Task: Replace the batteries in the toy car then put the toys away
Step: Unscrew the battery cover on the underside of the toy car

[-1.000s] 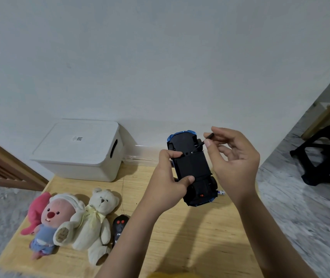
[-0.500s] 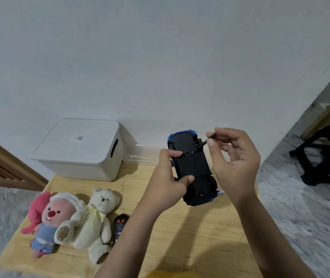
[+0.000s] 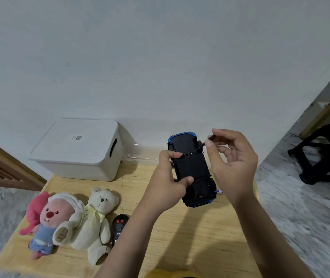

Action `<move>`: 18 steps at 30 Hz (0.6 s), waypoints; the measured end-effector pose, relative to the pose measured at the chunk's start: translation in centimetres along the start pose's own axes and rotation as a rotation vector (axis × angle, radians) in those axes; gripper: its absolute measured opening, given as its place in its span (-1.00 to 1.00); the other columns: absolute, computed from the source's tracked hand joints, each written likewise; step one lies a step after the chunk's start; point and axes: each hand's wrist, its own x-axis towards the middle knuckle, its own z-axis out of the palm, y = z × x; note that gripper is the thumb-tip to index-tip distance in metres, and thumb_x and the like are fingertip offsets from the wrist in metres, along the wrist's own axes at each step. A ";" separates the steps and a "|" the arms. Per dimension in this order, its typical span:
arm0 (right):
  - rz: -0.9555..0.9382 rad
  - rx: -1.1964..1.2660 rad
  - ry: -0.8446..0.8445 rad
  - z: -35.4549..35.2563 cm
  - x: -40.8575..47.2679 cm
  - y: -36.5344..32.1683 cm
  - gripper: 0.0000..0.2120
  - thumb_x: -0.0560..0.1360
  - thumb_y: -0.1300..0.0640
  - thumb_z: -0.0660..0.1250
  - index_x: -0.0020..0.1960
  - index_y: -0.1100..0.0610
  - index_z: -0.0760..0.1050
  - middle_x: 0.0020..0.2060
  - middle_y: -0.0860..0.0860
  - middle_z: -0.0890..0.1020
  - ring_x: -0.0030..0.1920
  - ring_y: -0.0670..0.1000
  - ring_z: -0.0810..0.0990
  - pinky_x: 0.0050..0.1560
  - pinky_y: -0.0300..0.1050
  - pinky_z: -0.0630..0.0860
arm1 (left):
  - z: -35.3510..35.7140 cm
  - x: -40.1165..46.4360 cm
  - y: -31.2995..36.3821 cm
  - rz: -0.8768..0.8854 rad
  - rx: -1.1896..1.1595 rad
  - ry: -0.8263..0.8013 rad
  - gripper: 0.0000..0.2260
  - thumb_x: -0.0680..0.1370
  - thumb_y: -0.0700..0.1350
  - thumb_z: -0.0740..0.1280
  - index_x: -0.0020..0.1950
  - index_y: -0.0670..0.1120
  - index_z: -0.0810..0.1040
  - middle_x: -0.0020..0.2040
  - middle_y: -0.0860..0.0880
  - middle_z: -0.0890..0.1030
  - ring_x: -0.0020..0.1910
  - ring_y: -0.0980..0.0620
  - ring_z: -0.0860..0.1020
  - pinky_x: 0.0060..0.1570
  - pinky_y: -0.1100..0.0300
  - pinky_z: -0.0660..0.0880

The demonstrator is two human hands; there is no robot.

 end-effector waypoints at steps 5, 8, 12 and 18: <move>0.011 0.008 0.002 0.0 0.0 0.1 -0.71 0.42 0.34 0.38 -0.03 -0.03 0.53 -0.15 0.02 0.63 -0.18 -0.03 0.61 -0.14 -0.26 0.53 | -0.1 0.3 -0.1 -0.015 0.001 -0.003 -0.55 0.49 -0.28 0.38 0.03 0.21 0.25 0.06 0.05 0.48 -0.27 0.04 0.66 -0.24 0.12 0.64; 0.035 0.017 0.010 0.0 0.1 0.2 -0.70 0.42 0.37 0.40 -0.04 -0.02 0.53 -0.15 0.06 0.63 -0.19 0.00 0.61 -0.13 -0.23 0.54 | -0.2 0.4 -0.3 -0.018 0.004 -0.006 -0.57 0.50 -0.28 0.37 0.07 0.18 0.26 0.07 0.02 0.48 -0.25 -0.02 0.67 -0.21 0.04 0.64; 0.064 0.007 0.010 -0.1 0.1 0.4 -0.69 0.42 0.39 0.41 -0.05 -0.01 0.53 -0.15 0.03 0.62 -0.17 0.04 0.61 -0.09 -0.12 0.58 | -0.3 0.5 -0.5 -0.017 -0.002 -0.010 -0.56 0.50 -0.30 0.37 0.10 0.19 0.29 0.03 0.02 0.50 -0.26 -0.04 0.67 -0.21 -0.01 0.65; 0.096 0.003 0.009 -0.3 -0.1 0.5 -0.68 0.42 0.40 0.41 -0.08 -0.03 0.53 -0.17 -0.03 0.63 -0.18 -0.02 0.61 -0.10 -0.17 0.58 | -0.3 0.6 -0.8 -0.018 -0.015 0.007 -0.48 0.48 -0.29 0.39 0.21 0.24 0.32 0.06 0.00 0.49 -0.25 -0.05 0.67 -0.23 0.03 0.65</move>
